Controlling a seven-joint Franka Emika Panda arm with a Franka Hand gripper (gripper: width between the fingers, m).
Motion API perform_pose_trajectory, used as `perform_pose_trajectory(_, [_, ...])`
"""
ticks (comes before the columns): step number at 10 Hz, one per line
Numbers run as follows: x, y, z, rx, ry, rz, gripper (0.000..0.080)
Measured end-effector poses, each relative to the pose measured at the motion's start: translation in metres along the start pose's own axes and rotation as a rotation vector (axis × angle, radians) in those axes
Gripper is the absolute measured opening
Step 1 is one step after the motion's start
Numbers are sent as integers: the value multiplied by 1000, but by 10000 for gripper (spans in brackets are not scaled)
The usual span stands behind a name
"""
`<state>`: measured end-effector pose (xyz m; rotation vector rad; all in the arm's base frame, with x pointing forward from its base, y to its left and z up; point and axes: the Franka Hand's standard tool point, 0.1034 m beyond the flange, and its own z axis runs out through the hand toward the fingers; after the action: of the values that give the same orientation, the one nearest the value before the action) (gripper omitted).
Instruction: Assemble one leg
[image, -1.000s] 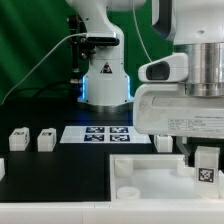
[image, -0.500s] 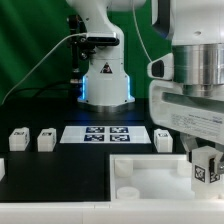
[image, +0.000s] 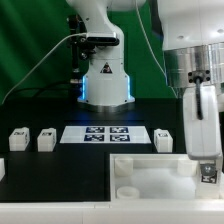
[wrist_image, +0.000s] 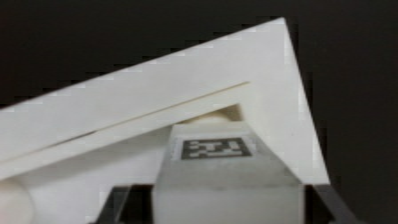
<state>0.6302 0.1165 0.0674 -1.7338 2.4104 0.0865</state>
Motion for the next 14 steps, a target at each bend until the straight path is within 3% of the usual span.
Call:
perform_pose_trajectory(2, [2, 0, 0, 2, 6, 34, 294])
perform_pose_trajectory(3, [2, 0, 0, 1, 7, 31, 363])
perform_pose_trajectory(4, [2, 0, 0, 1, 7, 30, 500])
perform_pose_trajectory(5, [2, 0, 1, 1, 7, 7, 500])
perform_pose_trajectory(6, [0, 1, 1, 0, 7, -43, 618])
perform_pose_trajectory(8, [-8, 4, -2, 6, 3, -194, 643])
perform_pose_trajectory(11, [-17, 1, -31, 37, -15, -566, 648])
perform_pose_trajectory(14, [-21, 2, -32, 39, -21, -527, 648])
